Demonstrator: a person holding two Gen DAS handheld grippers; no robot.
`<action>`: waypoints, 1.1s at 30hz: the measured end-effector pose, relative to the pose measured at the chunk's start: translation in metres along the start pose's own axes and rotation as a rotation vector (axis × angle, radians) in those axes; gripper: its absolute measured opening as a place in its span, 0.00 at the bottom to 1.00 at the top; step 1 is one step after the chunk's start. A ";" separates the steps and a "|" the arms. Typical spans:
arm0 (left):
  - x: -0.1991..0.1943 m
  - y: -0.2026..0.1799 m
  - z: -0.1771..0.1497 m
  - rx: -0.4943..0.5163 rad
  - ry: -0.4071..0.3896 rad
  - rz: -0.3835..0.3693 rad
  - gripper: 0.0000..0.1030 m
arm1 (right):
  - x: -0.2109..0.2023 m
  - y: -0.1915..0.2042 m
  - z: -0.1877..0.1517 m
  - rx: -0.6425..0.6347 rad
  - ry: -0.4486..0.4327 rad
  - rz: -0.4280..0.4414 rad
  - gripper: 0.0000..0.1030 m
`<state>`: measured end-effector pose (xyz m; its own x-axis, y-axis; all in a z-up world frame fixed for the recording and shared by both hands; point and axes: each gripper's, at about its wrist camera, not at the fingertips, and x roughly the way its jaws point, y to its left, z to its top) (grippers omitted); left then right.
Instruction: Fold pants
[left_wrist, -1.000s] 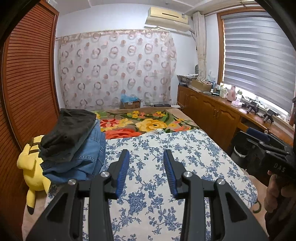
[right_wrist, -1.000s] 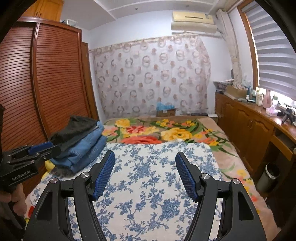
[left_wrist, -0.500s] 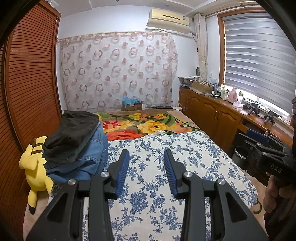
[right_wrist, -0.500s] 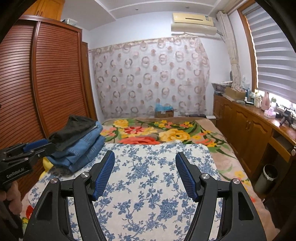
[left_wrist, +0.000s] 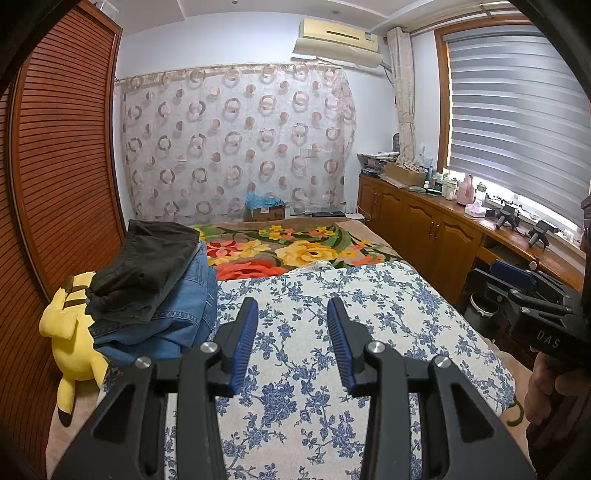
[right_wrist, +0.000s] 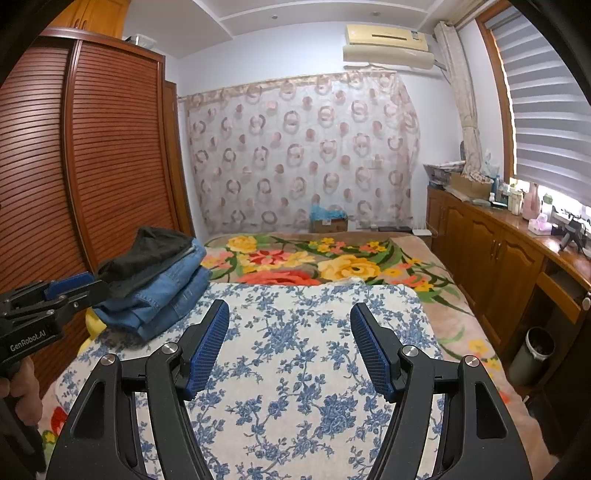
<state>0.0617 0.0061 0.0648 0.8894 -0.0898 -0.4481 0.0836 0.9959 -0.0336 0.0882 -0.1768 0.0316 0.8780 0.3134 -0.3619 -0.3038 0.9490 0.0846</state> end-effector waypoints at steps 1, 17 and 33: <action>0.001 -0.001 0.000 -0.001 0.001 0.000 0.37 | -0.001 -0.001 0.000 0.000 -0.001 0.000 0.68; 0.000 0.000 -0.001 0.001 -0.002 0.000 0.37 | 0.000 -0.001 0.001 -0.002 -0.002 -0.002 0.68; -0.001 0.002 -0.001 0.003 -0.004 -0.001 0.38 | 0.000 -0.001 0.000 -0.002 -0.002 -0.002 0.68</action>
<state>0.0604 0.0077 0.0640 0.8911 -0.0909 -0.4447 0.0859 0.9958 -0.0315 0.0885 -0.1776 0.0319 0.8794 0.3114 -0.3601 -0.3029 0.9495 0.0816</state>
